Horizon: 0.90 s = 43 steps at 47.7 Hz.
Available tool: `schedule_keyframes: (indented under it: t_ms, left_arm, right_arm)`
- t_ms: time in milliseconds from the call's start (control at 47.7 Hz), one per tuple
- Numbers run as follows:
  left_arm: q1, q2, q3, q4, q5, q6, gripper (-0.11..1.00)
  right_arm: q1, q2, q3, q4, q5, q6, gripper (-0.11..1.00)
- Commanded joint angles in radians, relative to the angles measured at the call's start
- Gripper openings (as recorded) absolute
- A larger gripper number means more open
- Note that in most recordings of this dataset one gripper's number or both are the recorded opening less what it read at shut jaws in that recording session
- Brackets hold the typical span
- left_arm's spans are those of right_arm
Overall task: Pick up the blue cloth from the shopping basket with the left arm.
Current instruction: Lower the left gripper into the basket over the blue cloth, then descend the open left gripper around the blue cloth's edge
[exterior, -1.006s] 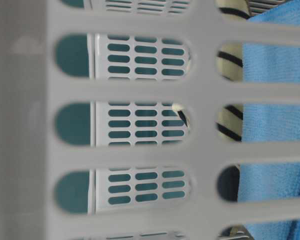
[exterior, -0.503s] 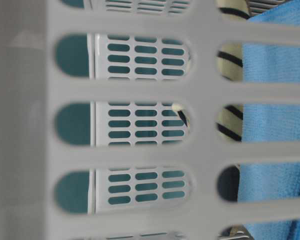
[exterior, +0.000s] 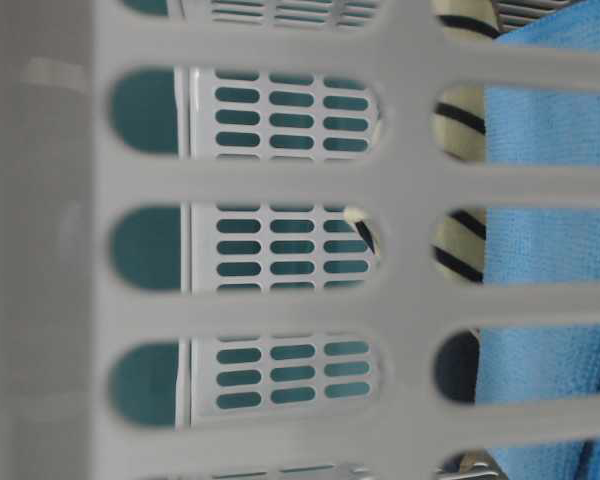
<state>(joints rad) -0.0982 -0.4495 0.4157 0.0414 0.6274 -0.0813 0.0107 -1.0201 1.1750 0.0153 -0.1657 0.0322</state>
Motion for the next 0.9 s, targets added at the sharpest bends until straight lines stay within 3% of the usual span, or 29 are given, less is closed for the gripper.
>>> schedule_keyframes:
  t_ms: [0,84,252,356,587,881]
  left_arm:
    - [-0.006,0.077,-0.086,0.003,0.057,-0.006,0.02]
    - [-0.014,0.155,-0.138,0.003,0.101,-0.008,0.18]
    - [-0.041,0.314,-0.255,0.003,0.178,-0.006,0.67]
    - [-0.052,0.402,-0.314,0.003,0.198,-0.008,0.88]
    - [-0.083,0.531,-0.385,0.003,0.209,-0.009,0.88]
    - [-0.1,0.612,-0.377,0.003,0.206,-0.014,0.88]
  right_arm:
    - [-0.002,-0.002,-0.025,0.005,0.005,0.002,0.8]
    - [-0.002,-0.003,-0.025,0.005,0.005,0.002,0.79]
    - [-0.002,-0.005,-0.025,0.005,0.005,0.002,0.79]
    - [-0.002,-0.005,-0.025,0.005,0.005,0.003,0.79]
    - [-0.002,-0.011,-0.023,0.005,0.005,0.003,0.79]
    - [-0.002,-0.011,-0.018,0.005,0.006,0.002,0.79]
